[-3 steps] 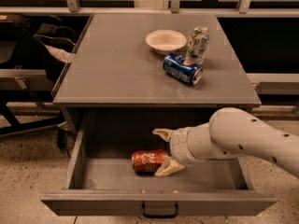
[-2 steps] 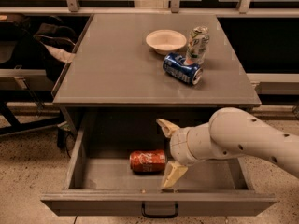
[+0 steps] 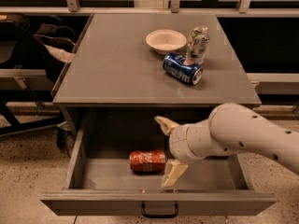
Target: Place coke can into top drawer
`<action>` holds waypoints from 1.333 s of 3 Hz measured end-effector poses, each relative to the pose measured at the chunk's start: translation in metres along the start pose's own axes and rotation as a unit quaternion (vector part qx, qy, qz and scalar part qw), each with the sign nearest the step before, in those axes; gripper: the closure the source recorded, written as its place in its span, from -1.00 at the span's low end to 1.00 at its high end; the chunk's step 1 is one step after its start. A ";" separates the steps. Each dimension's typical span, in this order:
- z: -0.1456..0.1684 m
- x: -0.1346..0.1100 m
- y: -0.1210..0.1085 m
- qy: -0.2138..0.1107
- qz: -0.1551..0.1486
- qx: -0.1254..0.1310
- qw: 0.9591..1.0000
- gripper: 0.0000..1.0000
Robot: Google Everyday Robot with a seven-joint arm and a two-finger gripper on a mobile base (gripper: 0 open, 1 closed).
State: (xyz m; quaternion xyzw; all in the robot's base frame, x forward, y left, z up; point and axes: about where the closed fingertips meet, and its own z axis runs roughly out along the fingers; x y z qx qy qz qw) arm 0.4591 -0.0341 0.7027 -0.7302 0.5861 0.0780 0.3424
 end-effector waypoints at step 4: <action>-0.094 -0.033 -0.009 0.029 -0.037 0.049 0.998 -1.00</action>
Offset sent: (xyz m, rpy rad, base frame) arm -0.0311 -0.0356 0.1184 -0.0646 -0.1523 -0.0108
